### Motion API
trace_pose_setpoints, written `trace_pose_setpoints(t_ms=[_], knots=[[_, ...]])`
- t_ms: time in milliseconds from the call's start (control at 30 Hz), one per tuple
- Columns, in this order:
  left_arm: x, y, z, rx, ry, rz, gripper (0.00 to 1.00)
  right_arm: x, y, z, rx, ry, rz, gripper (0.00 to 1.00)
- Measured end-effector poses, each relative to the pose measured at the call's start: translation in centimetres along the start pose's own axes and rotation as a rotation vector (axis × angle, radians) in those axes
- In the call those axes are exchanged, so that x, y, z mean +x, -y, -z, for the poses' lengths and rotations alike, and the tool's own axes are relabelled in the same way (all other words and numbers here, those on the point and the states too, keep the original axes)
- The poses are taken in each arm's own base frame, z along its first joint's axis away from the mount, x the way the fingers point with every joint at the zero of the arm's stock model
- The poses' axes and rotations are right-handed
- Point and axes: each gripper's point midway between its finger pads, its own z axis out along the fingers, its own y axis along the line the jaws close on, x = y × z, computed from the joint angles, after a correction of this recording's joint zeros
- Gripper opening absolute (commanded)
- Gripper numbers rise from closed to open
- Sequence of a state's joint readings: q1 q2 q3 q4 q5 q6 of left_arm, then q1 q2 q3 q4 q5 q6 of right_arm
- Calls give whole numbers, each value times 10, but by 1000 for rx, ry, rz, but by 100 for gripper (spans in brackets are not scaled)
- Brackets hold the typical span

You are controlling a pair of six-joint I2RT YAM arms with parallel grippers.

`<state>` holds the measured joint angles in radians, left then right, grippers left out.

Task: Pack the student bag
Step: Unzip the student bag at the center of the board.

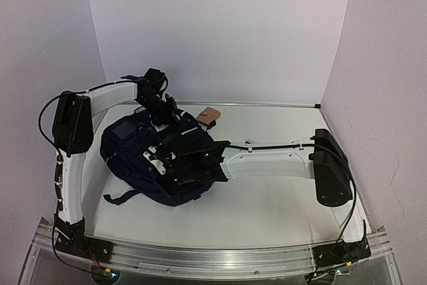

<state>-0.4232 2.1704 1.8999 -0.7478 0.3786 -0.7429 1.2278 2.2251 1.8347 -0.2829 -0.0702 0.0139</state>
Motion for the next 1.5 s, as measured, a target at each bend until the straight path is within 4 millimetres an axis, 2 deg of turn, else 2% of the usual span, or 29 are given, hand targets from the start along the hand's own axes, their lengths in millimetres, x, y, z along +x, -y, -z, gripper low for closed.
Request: trace_pose_setpoints(t_ms=[133, 200, 367, 500, 567, 633, 700, 767, 833, 900, 1100, 1200, 1300, 1333, 1400, 1500], knots=[[1, 0, 0, 7, 8, -5, 0, 2, -5, -8, -31, 2, 2, 4], [0, 0, 0, 10, 11, -8, 0, 3, -12, -13, -67, 5, 20, 0], [-9, 2, -1, 17, 57, -25, 0, -6, -53, -14, -230, 52, 110, 1], [-14, 1, -2, 19, 83, -34, 0, -16, -76, -7, -303, 89, 158, 26], [-14, 2, -2, 23, 88, -40, 0, -21, -80, -5, -322, 108, 174, 38], [-14, 2, -1, 26, 92, -48, 0, -20, -79, -3, -327, 108, 177, 46], [-14, 2, 0, 26, 93, -65, 0, -14, -74, 2, -329, 97, 171, 58], [-13, 2, 1, 26, 93, -79, 0, -4, -65, 12, -329, 73, 158, 75], [-10, 0, 4, 23, 93, -95, 4, 1, -48, 28, -317, 59, 125, 89], [-5, -3, 10, 19, 100, -109, 15, -2, -21, 52, -283, 69, 88, 98], [9, -17, 30, -21, 102, -120, 59, -28, 79, 136, -120, 183, -10, 98], [13, -16, 37, -27, 94, -135, 75, -28, 139, 163, -19, 204, -78, 98], [14, -15, 45, -44, 88, -149, 96, -3, 197, 167, 69, 140, -155, 98], [12, -14, 48, -51, 91, -157, 99, 9, 217, 165, 100, 104, -178, 98], [10, -12, 54, -61, 96, -170, 100, 39, 256, 158, 154, 21, -220, 98], [7, -9, 66, -74, 106, -181, 100, 91, 299, 146, 203, -115, -274, 98]])
